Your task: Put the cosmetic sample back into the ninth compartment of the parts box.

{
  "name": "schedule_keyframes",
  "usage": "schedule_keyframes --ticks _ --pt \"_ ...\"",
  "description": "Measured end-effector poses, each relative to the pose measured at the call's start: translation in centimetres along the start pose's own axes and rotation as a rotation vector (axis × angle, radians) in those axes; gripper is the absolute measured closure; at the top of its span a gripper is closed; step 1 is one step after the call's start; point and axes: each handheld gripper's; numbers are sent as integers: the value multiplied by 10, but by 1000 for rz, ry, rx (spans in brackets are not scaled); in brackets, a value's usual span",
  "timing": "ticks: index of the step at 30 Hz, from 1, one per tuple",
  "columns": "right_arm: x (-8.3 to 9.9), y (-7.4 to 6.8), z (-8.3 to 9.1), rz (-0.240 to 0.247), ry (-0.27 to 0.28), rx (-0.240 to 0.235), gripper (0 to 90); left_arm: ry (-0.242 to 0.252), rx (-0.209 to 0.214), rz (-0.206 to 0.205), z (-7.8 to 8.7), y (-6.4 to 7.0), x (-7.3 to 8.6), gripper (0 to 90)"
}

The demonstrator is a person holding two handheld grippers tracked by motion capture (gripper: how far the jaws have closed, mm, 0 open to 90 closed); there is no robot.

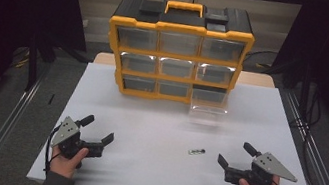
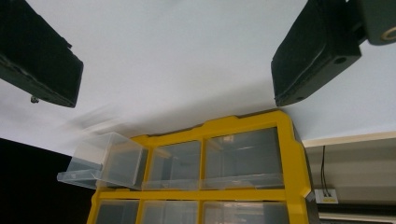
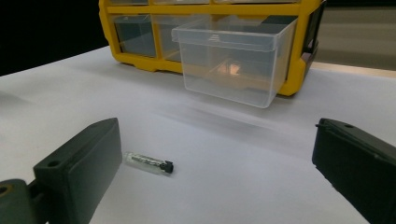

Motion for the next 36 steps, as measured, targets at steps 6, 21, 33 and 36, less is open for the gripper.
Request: schedule_keyframes --ticks 6,21,33,36 --pt "-3 -1 -5 18 -11 -16 15 -4 11 3 -1 0 1 25" --pt "-8 -6 -23 30 -44 -66 19 -13 14 2 -2 2 2 26" --pt "-10 -7 -32 38 -100 -98 10 -11 13 -1 -3 3 2 26" --pt "-11 -7 -34 31 -112 -102 9 -12 12 -5 -3 3 2 26"
Point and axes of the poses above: each handheld gripper's, and its own axes: z roughly backward along the jaws, x roughly out of its underside, y roughly to its right, and after that the axes turned 14 degrees about z, right-handed
